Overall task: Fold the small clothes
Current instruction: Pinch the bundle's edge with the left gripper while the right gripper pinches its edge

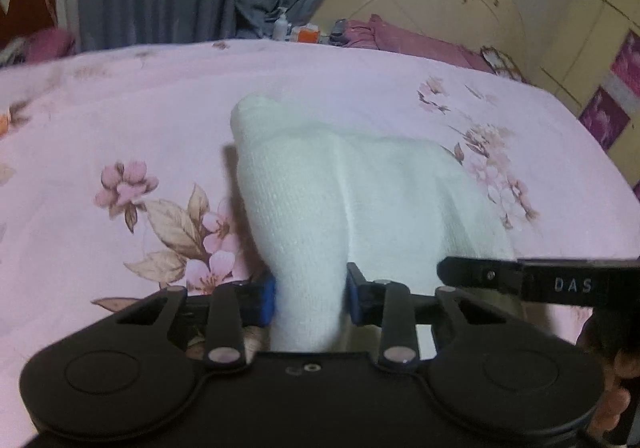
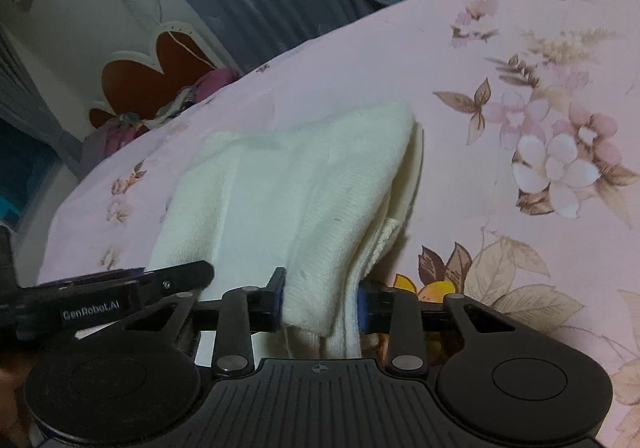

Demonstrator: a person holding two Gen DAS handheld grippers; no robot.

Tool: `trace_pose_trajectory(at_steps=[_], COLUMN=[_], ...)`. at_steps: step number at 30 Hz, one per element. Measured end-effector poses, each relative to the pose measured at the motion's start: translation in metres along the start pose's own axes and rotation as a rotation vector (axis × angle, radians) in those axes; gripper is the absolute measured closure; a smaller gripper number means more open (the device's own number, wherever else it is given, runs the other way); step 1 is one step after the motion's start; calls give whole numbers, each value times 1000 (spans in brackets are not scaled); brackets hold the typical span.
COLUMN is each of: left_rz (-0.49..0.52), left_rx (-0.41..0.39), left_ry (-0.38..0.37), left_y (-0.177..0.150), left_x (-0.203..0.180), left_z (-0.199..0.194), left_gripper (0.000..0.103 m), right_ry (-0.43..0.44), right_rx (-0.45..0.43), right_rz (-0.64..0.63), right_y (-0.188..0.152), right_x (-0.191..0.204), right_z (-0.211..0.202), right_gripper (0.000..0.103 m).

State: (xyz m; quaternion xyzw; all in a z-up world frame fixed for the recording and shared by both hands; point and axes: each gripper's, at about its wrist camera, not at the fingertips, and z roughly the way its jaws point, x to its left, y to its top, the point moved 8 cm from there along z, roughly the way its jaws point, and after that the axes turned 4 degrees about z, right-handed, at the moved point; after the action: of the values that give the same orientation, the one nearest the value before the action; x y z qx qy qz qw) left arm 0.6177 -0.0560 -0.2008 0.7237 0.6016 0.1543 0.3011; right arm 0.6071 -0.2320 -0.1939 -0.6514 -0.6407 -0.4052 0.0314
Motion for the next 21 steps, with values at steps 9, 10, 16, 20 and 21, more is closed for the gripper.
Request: trace_pose_trajectory(at_steps=[9,10,16,20,21], left_rz=[79,80,85,70,64], left_rx=[-46,-51,-76,-84,-85], left_ry=[-34,-38,-38,-22,-16], left_y=[2,3,0,-6,-8], left_x=[0,2,28,60,69], left_z=[-31,-35,-62,-81,-85], left_gripper=[72,72,72,72,72], right_ry=[-69,-73,-76,-60,-56], right_rx=[-60,-65,-75,-69,-66], right_rz=[-52,-57,-82,-104,-111], right_y=[-1,-3,-9,-17,-19], right_x=[37,43,78,113,122], right_z=[-17,-19,-22,-9,-4], right_gripper=[73,73,73,73,73])
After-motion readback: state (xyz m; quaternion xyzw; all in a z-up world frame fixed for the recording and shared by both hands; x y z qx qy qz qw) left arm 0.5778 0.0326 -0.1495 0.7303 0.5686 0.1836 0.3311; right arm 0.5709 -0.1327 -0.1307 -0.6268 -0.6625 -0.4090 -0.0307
